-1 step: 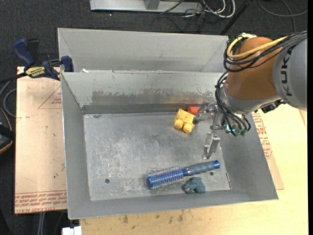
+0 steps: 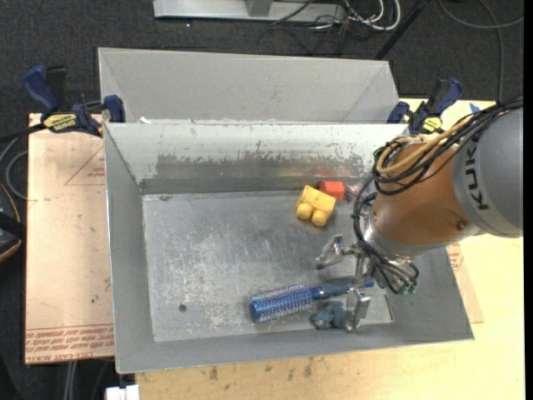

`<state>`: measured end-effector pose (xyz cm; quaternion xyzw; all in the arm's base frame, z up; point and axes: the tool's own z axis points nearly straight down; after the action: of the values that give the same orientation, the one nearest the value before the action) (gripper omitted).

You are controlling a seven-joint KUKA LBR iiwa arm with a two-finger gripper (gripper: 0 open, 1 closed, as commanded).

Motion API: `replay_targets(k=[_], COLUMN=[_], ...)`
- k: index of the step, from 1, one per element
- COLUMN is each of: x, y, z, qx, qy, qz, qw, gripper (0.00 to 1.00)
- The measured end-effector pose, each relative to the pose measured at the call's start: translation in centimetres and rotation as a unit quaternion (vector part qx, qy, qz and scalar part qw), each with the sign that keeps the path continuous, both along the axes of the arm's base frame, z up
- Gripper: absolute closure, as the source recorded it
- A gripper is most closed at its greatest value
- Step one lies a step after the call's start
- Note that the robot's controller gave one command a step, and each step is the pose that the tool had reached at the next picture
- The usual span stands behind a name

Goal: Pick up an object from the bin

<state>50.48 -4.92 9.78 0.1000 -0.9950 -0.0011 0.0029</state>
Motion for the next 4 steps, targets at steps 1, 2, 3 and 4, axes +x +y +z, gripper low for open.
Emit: replay_targets(k=[1,2,3,4], x=[0.2,0.2,-0.8,-1.0], y=[0.0,0.0,3.3,3.4], z=[0.2,0.2,-2.2,-2.4], qx=[0.000,0.000,-0.002,0.000], qy=[-0.0032,-0.0029,-0.0140,-0.0120], qz=[0.001,0.002,-0.026,-0.026], qw=[1.0000,1.0000,0.9996,0.9996], gripper=[1.00,0.00,0.00,1.00])
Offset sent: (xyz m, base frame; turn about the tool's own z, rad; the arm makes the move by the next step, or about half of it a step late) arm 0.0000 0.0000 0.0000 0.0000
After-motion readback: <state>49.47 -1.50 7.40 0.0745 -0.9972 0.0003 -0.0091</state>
